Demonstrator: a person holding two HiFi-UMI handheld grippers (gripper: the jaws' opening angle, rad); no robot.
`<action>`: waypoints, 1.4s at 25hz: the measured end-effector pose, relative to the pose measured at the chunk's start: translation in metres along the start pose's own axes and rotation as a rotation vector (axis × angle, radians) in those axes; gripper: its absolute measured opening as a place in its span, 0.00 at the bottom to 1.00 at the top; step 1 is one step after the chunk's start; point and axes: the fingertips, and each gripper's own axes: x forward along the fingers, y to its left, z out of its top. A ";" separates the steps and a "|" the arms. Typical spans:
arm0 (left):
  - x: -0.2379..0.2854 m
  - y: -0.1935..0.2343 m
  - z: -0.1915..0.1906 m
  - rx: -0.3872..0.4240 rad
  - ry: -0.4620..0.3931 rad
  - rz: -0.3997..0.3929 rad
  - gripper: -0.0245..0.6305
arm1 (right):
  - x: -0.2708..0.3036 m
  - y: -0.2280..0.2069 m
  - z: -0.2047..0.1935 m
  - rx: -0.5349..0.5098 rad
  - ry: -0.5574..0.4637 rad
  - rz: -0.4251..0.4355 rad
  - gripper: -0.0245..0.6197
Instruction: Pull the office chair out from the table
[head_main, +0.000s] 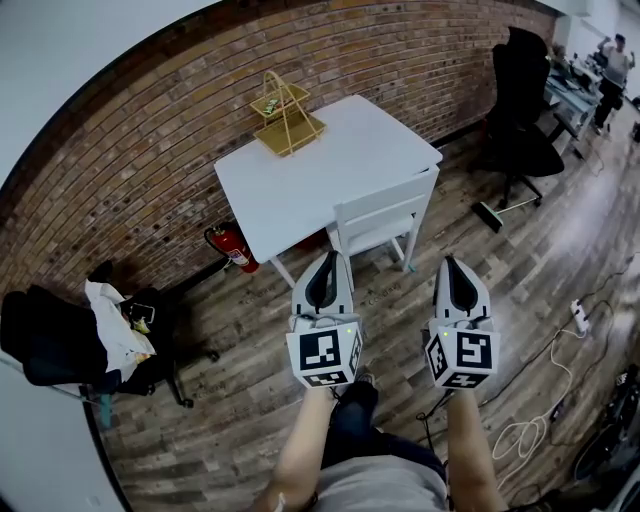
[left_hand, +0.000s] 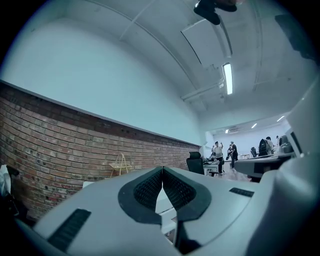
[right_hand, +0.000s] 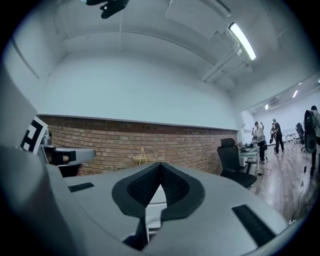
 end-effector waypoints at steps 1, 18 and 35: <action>0.009 0.002 0.001 -0.001 -0.001 -0.001 0.06 | 0.009 -0.001 0.002 -0.002 -0.001 -0.001 0.06; 0.123 0.046 -0.018 -0.008 0.032 -0.042 0.06 | 0.132 -0.001 -0.008 0.005 0.034 -0.022 0.06; 0.179 0.047 -0.046 -0.018 0.094 -0.048 0.06 | 0.186 -0.020 -0.027 0.015 0.083 -0.024 0.06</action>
